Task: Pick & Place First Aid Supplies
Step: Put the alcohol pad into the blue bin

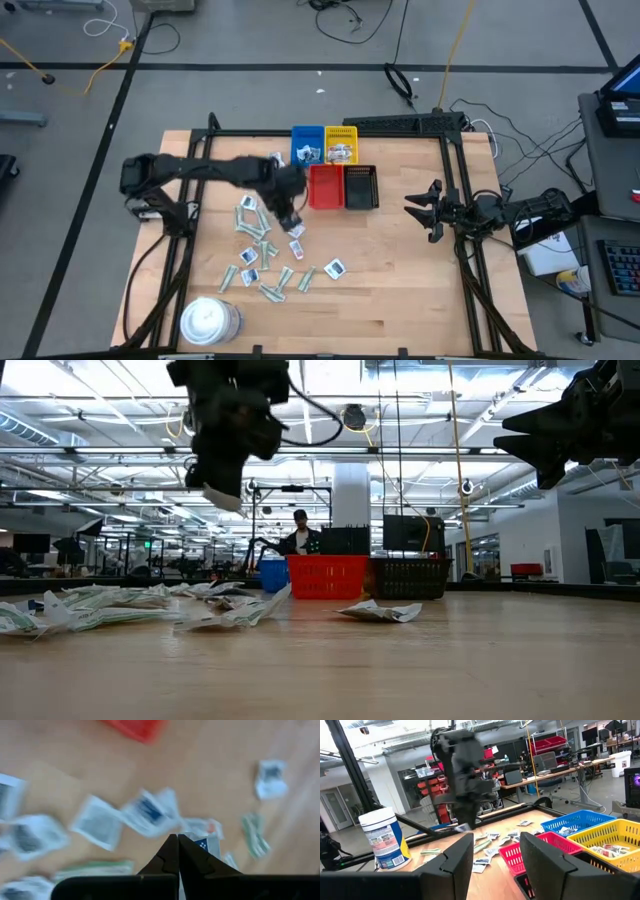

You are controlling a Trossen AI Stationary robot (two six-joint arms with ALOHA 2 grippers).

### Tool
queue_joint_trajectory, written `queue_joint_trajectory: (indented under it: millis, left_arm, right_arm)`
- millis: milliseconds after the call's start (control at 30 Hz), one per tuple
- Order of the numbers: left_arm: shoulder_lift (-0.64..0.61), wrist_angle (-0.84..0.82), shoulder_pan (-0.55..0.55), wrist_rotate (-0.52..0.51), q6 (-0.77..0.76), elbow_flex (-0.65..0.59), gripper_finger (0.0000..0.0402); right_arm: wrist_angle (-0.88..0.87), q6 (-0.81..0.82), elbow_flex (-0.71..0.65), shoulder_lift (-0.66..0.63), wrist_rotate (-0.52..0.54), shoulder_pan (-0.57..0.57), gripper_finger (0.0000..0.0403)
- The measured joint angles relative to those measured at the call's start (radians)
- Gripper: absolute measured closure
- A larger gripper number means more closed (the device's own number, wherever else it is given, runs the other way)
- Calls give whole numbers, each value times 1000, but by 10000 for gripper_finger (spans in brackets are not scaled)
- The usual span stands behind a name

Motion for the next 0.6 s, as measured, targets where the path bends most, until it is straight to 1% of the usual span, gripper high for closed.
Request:
queue_joint_trajectory:
  millis: [133,233,433,500,600]
  left_arm:
    - [0,0,134,-36,14,0,401]
    - [0,0,227,-45,19,0,401]
    - [11,-6,343,-48,32,6,401]
    - [44,-40,369,-55,37,42,401]
    - [112,-113,401,-81,71,138,401]
  right_arm:
    - [0,0,0,0,0,0,248]
    - [0,0,0,0,0,0,248]
    - [0,0,0,0,0,0,248]
    - [0,0,0,0,0,0,248]
    - [0,0,0,0,0,0,248]
